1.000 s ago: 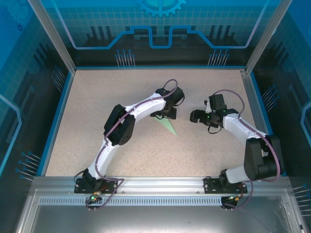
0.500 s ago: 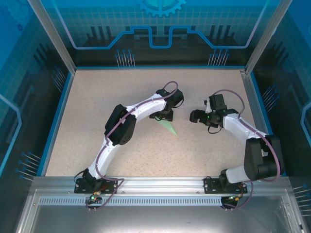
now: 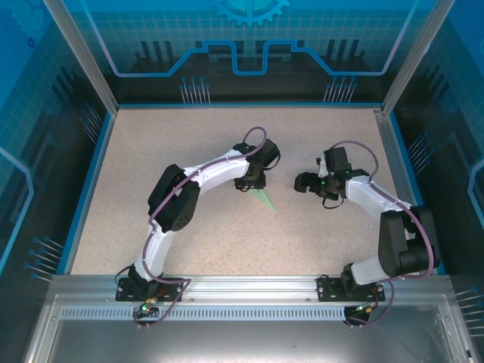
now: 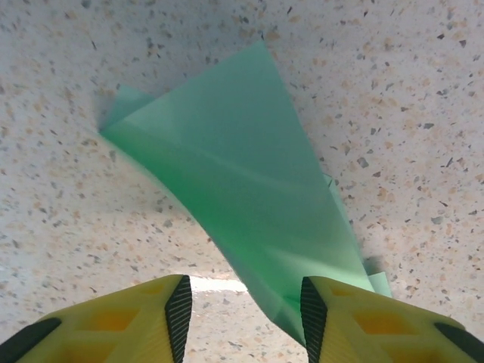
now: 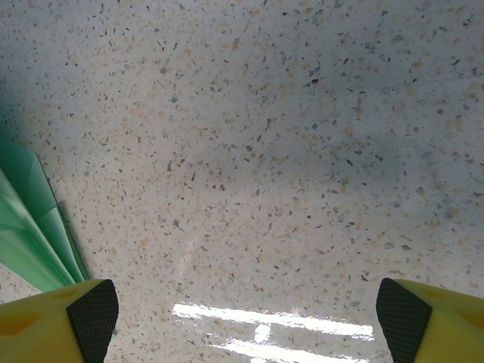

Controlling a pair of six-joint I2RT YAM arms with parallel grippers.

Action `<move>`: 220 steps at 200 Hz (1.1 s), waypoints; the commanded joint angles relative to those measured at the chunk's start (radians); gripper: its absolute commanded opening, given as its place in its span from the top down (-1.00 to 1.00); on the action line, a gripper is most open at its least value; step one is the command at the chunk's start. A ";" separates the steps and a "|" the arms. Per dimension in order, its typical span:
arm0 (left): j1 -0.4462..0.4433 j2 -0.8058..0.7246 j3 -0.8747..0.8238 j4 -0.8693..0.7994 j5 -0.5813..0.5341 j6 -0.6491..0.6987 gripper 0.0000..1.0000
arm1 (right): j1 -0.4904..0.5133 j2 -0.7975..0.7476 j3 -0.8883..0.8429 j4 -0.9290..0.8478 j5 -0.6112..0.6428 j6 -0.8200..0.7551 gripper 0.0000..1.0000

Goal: Fold a paper plane with a square sheet of paper (pick it up from the middle)
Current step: Turn over a paper plane at the center of the table.

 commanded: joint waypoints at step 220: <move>0.012 -0.311 -0.138 0.170 0.104 0.067 1.00 | -0.019 0.001 0.016 0.052 -0.059 0.048 -0.69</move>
